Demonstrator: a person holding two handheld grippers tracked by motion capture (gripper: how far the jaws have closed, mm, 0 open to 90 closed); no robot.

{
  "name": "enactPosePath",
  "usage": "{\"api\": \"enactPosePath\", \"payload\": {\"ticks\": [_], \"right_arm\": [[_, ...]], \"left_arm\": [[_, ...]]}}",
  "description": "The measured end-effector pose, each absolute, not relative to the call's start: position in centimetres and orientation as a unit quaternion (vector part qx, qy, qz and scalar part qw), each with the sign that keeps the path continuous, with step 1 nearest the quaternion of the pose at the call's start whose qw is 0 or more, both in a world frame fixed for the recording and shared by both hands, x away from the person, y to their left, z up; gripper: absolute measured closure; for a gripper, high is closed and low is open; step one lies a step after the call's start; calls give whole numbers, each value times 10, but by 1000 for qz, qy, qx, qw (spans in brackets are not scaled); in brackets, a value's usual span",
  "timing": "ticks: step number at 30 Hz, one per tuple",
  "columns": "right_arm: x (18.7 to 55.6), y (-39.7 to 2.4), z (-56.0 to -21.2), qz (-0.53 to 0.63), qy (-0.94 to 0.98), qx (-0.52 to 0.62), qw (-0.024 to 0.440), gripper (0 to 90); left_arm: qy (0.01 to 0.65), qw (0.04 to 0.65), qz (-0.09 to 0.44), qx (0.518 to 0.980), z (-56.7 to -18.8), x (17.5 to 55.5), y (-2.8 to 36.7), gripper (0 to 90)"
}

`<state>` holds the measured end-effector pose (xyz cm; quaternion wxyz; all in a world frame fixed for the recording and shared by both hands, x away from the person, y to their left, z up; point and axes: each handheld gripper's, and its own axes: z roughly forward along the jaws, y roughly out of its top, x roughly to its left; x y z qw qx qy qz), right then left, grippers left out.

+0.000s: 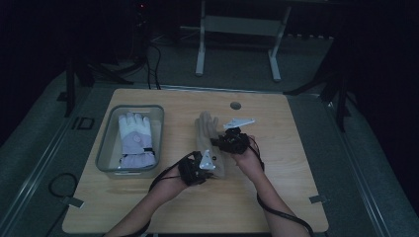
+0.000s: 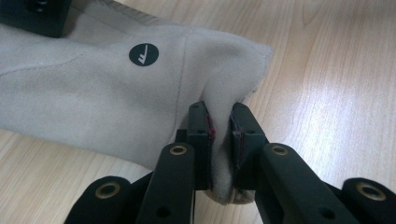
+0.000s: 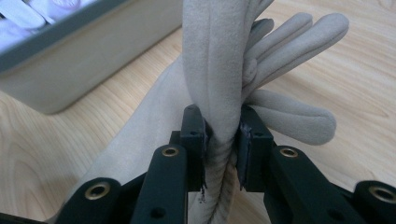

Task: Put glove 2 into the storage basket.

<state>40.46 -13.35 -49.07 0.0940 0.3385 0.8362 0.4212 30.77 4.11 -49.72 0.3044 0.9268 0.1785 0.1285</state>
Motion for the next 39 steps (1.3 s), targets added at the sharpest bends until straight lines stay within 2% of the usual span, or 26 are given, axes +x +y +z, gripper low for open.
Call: {"api": "enactPosePath", "payload": {"ticks": [24,39], "right_arm": [[411,-89,-454,442,836,311,91,754],[421,-36,-427,461,838,284,75,754]], "left_arm": [[200,304,148,920,-463,307,81,810],[231,294,174,911,-432,304,136,811]]}}
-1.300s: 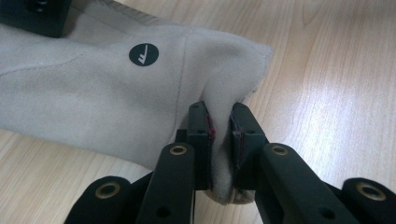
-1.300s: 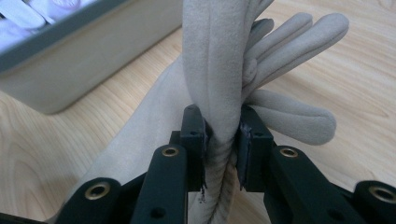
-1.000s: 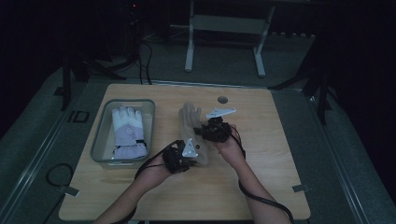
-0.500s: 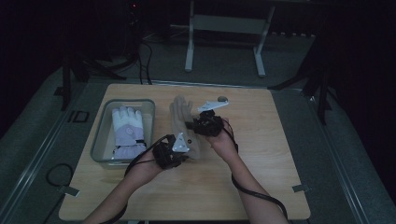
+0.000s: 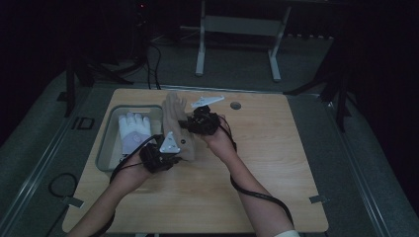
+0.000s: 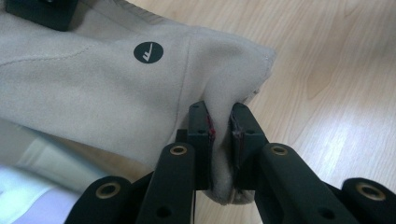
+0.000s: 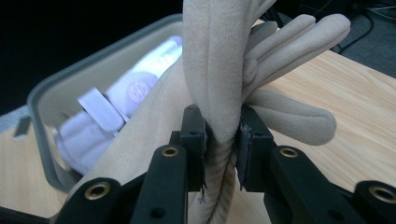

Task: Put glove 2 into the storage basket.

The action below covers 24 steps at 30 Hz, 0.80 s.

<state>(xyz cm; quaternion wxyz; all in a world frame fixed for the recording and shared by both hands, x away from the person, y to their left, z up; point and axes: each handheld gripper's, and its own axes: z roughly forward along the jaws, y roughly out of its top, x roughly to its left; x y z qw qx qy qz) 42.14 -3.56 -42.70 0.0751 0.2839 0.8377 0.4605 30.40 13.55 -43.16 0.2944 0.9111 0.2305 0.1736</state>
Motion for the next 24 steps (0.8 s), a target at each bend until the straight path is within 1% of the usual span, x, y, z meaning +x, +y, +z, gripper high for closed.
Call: {"api": "enactPosePath", "payload": {"ticks": [9,16,24], "right_arm": [[427,8,-421,467,840,267,66,754],[430,42,-424,464,846,258,53,753],[431,88,-429,459,856,236,39,753]], "left_arm": [[253,277,189,908,-426,302,172,811],[278,268,188,903,-428,297,205,812],[301,256,192,898,-431,291,233,812]]}}
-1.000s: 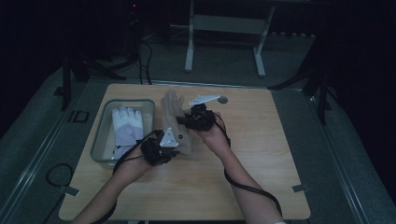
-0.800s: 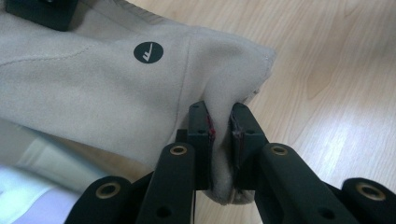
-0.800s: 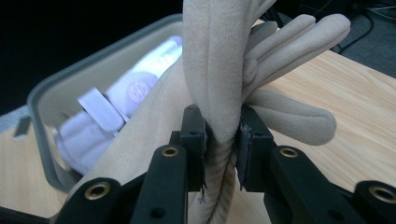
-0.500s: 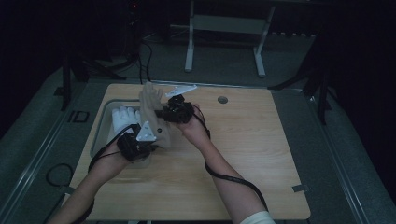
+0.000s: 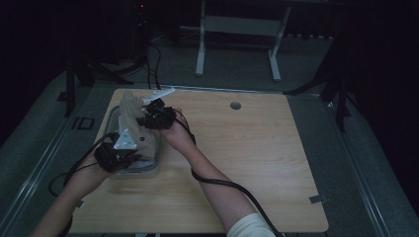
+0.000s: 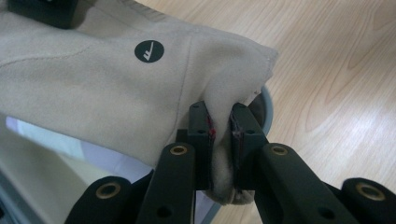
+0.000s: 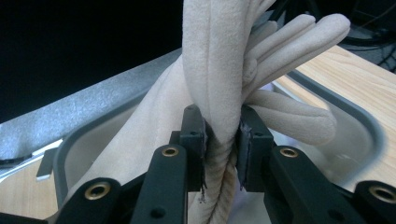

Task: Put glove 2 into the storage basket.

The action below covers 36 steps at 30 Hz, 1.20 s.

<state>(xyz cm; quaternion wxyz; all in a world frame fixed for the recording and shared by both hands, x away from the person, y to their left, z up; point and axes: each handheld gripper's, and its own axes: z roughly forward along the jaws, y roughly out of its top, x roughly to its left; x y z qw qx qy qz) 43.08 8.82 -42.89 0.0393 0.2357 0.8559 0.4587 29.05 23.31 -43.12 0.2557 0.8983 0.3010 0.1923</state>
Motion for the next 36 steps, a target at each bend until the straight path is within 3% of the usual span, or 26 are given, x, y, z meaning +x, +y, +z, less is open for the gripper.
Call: {"api": "enactPosePath", "payload": {"ticks": [11,28,31,34,36], "right_arm": [[438,116,-449,441,865,237,25,752],[453,113,-483,385,881,274,15,705],[456,108,-484,388,878,280,11,605],[456,104,-480,391,876,281,21,560],[456,96,-469,405,869,283,35,424]], "left_arm": [[327,243,179,896,-451,298,247,812],[335,245,159,896,-477,309,238,808],[340,253,151,893,-479,310,241,799],[342,253,149,893,-478,310,241,791],[348,258,146,890,-476,310,242,733]]}}
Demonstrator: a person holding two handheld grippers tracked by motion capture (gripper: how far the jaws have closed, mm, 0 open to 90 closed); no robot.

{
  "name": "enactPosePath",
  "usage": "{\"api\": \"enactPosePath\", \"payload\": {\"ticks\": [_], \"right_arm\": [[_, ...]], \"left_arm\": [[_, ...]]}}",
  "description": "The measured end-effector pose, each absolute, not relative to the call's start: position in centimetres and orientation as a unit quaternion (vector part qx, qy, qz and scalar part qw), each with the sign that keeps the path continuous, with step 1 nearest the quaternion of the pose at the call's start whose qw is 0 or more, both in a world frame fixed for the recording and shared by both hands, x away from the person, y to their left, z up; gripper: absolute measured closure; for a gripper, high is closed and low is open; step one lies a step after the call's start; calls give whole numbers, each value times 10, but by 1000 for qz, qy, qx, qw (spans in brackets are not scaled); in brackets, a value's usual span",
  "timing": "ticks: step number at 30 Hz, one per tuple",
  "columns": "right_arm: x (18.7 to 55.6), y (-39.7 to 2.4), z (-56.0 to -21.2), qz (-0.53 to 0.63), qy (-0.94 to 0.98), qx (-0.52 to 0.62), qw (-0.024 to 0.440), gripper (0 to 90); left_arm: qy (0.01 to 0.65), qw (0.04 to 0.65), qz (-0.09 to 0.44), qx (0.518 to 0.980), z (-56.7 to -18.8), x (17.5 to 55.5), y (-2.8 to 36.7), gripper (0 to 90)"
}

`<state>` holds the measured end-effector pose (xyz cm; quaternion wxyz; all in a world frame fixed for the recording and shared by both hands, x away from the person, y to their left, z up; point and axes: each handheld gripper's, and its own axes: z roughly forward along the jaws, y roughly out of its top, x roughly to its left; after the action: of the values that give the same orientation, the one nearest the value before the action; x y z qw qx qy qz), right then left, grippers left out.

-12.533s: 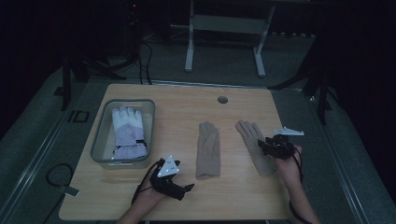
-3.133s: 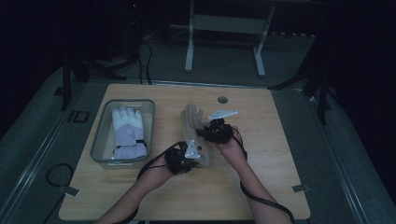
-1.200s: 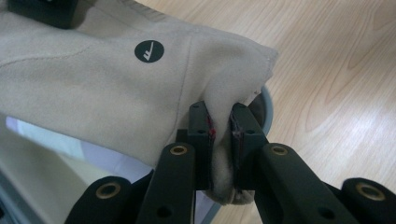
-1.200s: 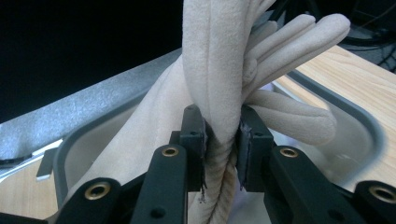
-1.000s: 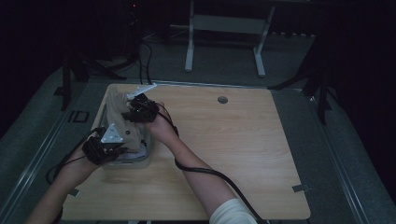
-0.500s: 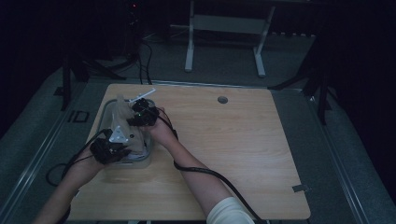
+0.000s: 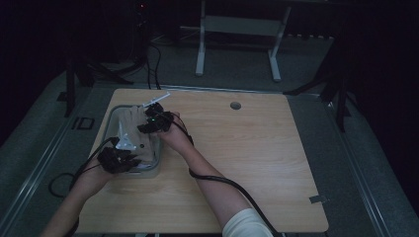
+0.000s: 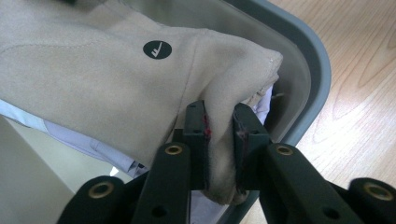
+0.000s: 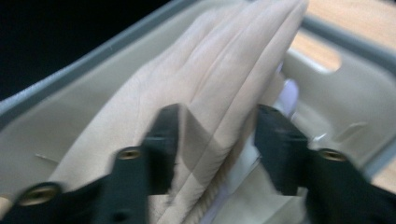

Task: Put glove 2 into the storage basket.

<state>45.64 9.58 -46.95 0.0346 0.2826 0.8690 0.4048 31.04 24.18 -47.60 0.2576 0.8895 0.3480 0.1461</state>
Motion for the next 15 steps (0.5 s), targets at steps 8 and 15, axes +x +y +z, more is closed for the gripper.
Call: {"api": "enactPosePath", "payload": {"ticks": [8,15], "right_arm": [[451,70,-446,423,861,280,29,174],[434,38,-442,422,868,256,58,153]], "left_arm": [[382,347,169,839,-454,306,248,241],[388,364,176,828,-449,306,230,147]]}}
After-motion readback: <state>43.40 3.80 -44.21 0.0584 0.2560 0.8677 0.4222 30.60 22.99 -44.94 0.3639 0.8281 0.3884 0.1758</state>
